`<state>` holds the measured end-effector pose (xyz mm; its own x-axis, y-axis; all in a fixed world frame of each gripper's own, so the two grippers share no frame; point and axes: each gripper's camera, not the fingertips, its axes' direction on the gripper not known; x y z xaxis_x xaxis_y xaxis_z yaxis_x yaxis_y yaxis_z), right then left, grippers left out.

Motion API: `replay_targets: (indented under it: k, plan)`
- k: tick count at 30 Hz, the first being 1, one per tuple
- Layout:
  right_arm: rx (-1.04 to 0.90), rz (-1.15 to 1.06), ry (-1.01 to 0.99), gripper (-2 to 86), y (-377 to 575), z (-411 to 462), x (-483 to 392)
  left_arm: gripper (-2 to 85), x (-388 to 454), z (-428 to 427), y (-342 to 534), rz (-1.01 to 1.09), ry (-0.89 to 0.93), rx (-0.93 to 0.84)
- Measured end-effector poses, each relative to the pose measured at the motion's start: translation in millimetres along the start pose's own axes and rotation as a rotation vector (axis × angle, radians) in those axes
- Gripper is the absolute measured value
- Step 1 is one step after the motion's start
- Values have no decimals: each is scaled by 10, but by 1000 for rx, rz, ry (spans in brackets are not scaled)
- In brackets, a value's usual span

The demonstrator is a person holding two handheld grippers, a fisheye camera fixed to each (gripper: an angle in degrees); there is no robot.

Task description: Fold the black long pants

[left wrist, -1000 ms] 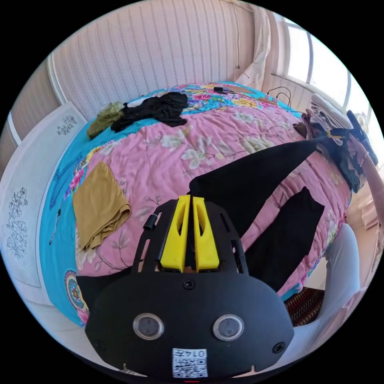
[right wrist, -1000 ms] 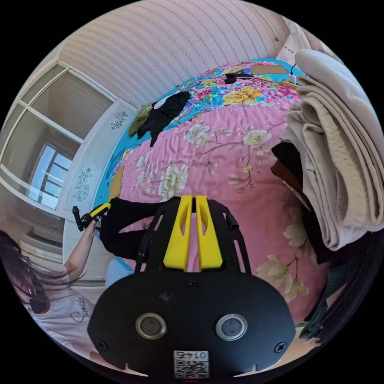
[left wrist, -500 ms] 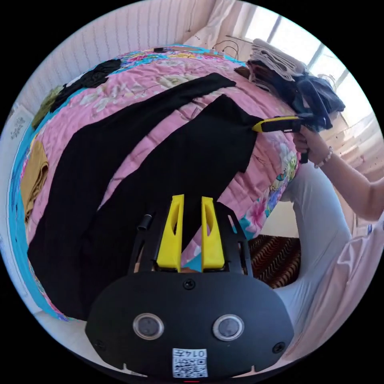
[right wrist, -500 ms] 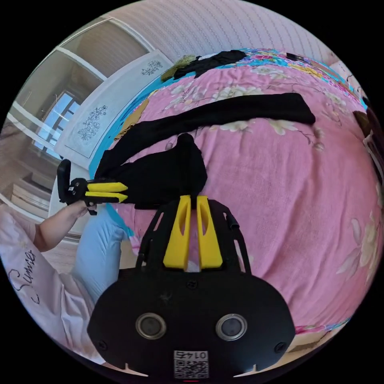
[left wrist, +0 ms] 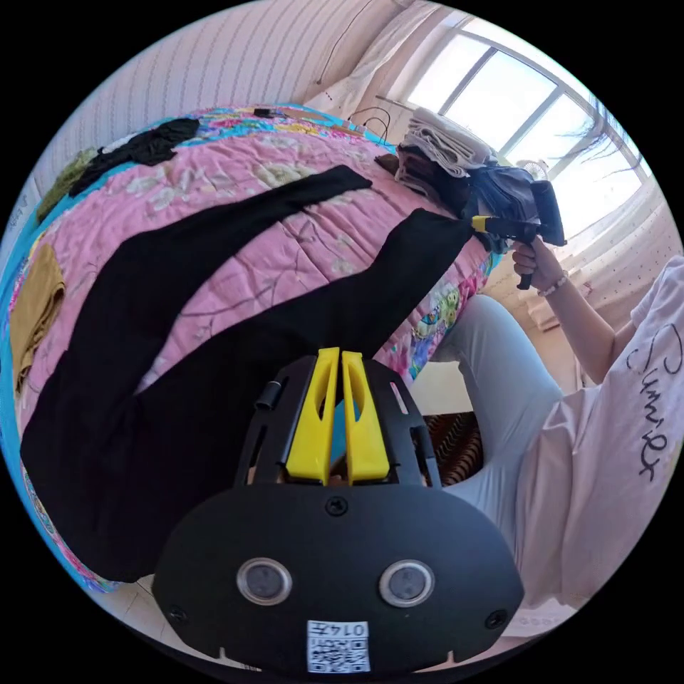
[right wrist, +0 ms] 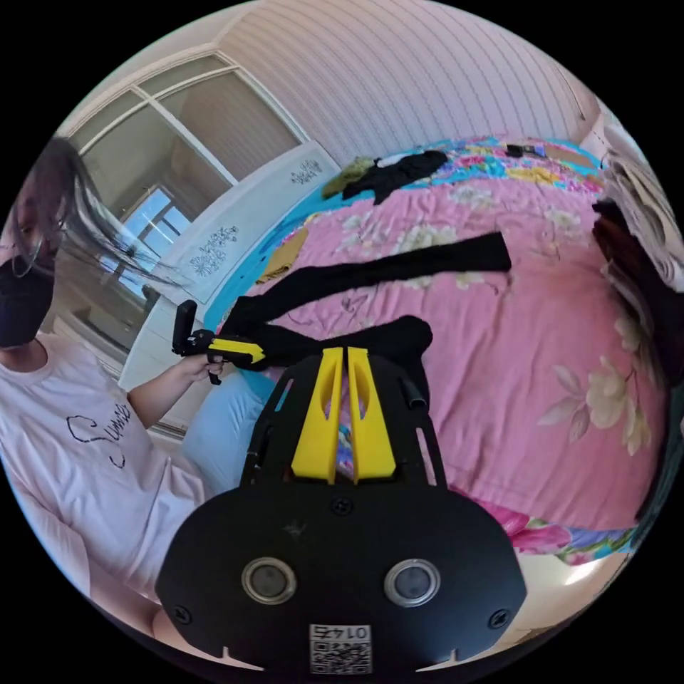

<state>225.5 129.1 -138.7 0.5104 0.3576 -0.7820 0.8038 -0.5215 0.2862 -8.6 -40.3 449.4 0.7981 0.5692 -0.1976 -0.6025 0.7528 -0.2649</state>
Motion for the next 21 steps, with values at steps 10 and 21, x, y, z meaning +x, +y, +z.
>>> replay_targets:
  k: [10, 21]
  plan:
    - [-333, 105, -106, 9, 627, 300, 272, -9, 108, 156, -10, 54, -75, -101]
    - [-200, 220, 108, 84, 539, 390, 595, 42, 193, -115, -242, -13, -182, -23]
